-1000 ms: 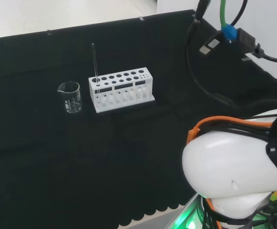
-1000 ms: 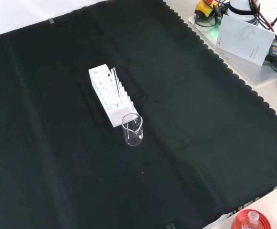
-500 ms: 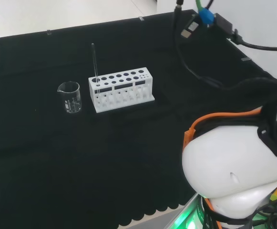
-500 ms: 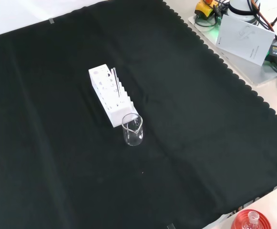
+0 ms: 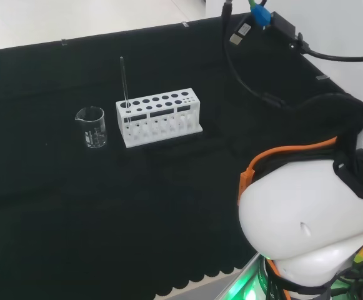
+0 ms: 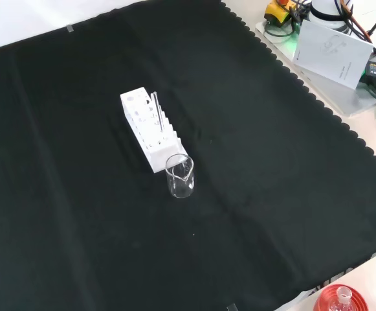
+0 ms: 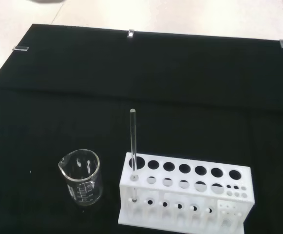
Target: Take the glass rod from the white test tube rack.
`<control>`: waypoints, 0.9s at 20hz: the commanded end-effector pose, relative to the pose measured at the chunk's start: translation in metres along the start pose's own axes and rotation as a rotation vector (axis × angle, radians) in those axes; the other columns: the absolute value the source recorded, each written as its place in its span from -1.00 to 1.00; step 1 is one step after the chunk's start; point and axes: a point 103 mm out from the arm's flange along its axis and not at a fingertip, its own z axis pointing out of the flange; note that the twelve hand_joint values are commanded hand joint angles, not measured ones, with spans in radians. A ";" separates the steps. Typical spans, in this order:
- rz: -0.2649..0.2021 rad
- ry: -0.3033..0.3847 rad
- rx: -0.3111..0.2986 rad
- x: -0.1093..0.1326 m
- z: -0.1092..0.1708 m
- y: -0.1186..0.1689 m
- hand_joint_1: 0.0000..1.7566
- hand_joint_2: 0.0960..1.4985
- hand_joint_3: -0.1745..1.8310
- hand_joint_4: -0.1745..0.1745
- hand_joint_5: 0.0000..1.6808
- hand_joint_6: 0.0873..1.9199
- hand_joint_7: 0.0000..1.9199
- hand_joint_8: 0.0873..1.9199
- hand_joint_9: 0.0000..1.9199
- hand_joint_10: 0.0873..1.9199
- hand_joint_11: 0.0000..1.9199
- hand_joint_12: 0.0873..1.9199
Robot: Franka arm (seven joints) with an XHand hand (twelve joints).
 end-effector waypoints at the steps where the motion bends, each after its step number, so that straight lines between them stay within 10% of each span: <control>1: -0.050 0.013 0.046 0.004 0.026 0.041 -0.14 -0.03 -0.46 -1.00 -0.71 -0.43 -0.66 -0.09 -0.63 -0.07 -0.80 0.47; 18: -0.083 0.063 0.134 0.008 0.077 0.104 -0.09 -0.14 -0.37 -1.00 -0.71 -0.37 -0.63 -0.08 -0.60 -0.07 -0.75 0.47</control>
